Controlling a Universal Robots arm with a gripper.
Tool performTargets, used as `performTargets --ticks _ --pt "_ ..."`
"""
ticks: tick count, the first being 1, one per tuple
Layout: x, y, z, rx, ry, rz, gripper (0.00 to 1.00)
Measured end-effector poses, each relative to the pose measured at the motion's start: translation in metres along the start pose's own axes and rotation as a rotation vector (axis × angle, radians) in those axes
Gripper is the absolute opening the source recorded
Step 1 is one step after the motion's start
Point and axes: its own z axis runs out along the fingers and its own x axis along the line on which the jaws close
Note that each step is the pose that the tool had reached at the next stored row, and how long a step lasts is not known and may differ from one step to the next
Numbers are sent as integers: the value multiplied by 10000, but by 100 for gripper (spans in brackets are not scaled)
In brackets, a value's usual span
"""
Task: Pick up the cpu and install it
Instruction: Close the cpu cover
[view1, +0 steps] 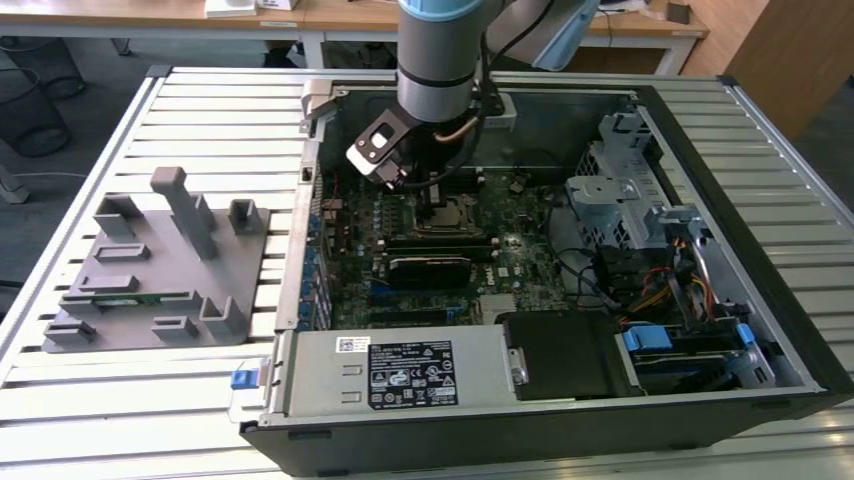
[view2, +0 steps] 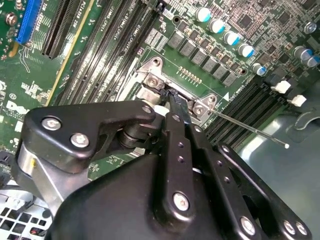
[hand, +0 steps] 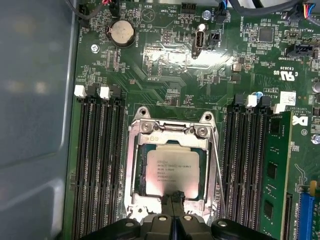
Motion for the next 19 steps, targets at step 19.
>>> performTargets --ticks 19 --pt "26 -50 36 -4 108 -2 11"
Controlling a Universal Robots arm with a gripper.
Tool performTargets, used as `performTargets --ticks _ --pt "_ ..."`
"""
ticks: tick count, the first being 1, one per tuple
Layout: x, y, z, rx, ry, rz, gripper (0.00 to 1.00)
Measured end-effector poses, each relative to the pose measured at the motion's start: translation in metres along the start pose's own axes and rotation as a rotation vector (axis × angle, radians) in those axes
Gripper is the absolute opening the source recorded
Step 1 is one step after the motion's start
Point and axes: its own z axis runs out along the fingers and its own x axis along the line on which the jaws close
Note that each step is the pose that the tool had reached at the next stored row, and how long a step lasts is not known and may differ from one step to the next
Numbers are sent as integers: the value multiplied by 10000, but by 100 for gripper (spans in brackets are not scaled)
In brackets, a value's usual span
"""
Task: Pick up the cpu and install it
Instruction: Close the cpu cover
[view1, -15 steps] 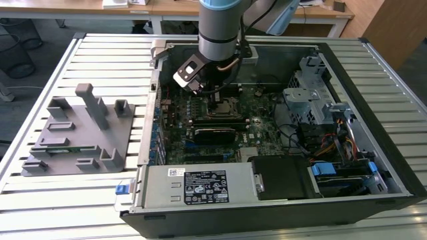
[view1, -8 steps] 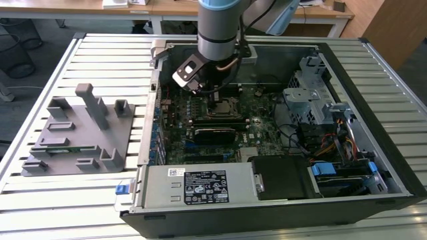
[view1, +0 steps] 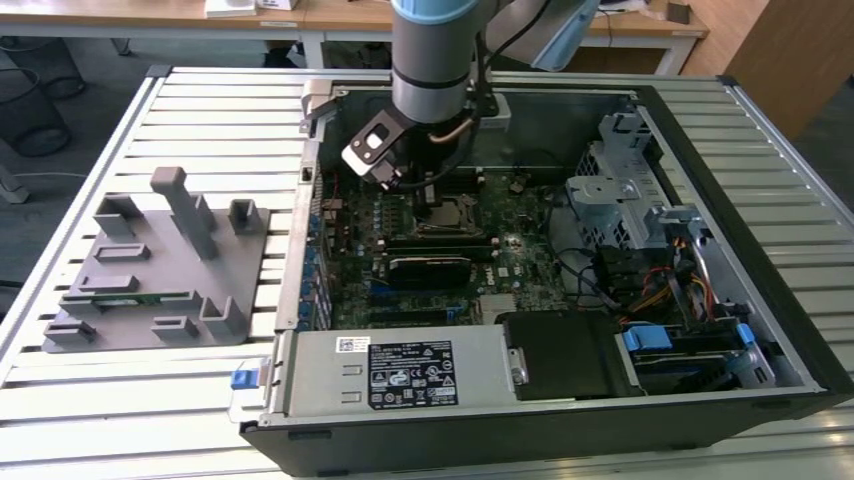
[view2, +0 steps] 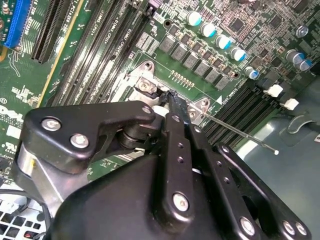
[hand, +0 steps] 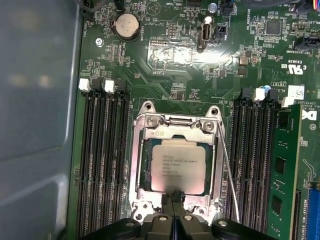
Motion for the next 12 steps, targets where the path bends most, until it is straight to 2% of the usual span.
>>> performTargets --ticks 4,9,12 --pt "4 -3 15 -1 74 1 11" --pt "6 -3 32 -4 205 0 11" --pt "8 -3 33 -12 252 1 11"
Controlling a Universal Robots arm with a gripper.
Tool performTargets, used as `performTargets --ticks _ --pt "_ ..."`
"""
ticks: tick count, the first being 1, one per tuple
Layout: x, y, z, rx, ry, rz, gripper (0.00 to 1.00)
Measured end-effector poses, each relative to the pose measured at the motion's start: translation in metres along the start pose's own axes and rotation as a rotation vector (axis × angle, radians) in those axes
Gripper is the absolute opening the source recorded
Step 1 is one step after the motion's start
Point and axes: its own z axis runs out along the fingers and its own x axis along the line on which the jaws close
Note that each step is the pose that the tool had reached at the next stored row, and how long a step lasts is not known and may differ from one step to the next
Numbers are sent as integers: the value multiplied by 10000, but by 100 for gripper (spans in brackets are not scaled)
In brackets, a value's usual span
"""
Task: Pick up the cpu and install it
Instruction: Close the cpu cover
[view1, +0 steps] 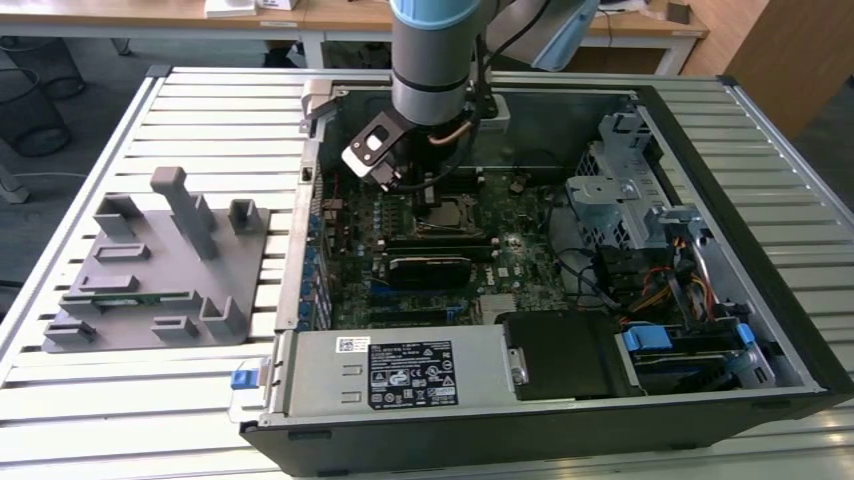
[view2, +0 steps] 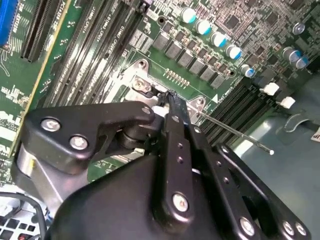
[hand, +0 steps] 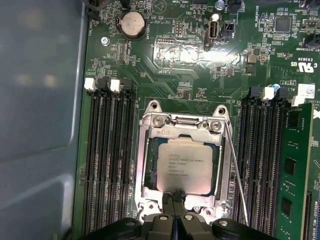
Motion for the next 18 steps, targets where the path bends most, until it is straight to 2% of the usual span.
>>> performTargets --ticks 5,14,16,18 --pt "3 2 -17 -8 17 -1 11" --pt "7 1 -92 4 7 -2 11" --pt "5 12 -93 39 10 1 11" --pt "-9 45 -95 126 16 9 11"
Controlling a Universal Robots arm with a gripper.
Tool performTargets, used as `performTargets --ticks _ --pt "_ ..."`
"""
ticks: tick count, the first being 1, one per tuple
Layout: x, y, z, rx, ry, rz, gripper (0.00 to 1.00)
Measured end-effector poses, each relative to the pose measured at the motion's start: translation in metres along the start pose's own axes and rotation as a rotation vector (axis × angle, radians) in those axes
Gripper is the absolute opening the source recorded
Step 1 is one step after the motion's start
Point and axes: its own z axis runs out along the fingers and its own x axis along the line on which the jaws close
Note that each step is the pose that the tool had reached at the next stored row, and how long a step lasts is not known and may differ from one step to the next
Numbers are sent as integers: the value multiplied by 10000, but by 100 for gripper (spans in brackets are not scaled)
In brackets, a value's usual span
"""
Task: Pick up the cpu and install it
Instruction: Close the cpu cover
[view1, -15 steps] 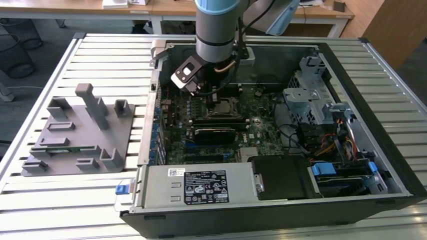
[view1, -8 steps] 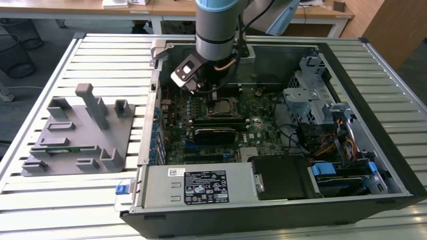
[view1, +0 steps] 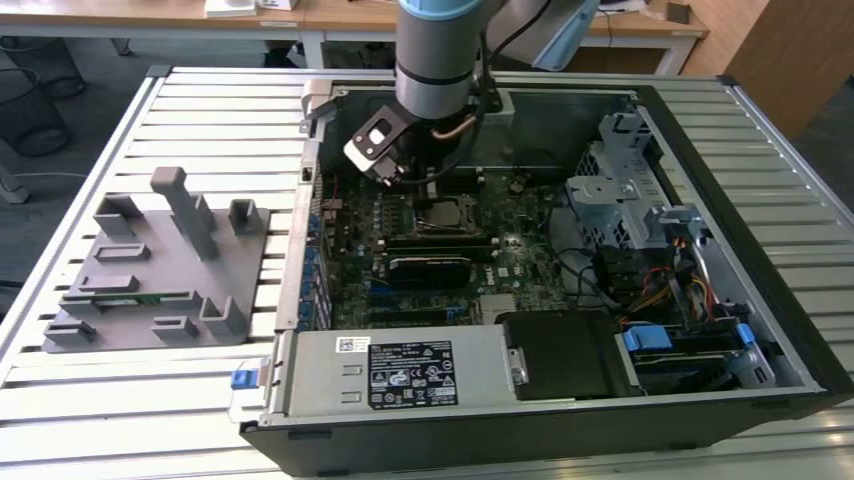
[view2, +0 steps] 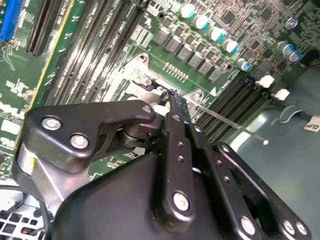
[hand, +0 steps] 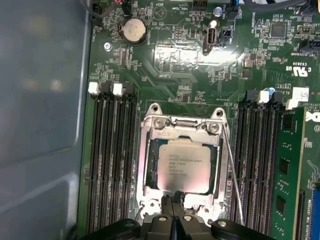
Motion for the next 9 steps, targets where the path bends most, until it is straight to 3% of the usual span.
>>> performTargets --ticks 9 --pt "-38 197 -5 228 63 17 11"
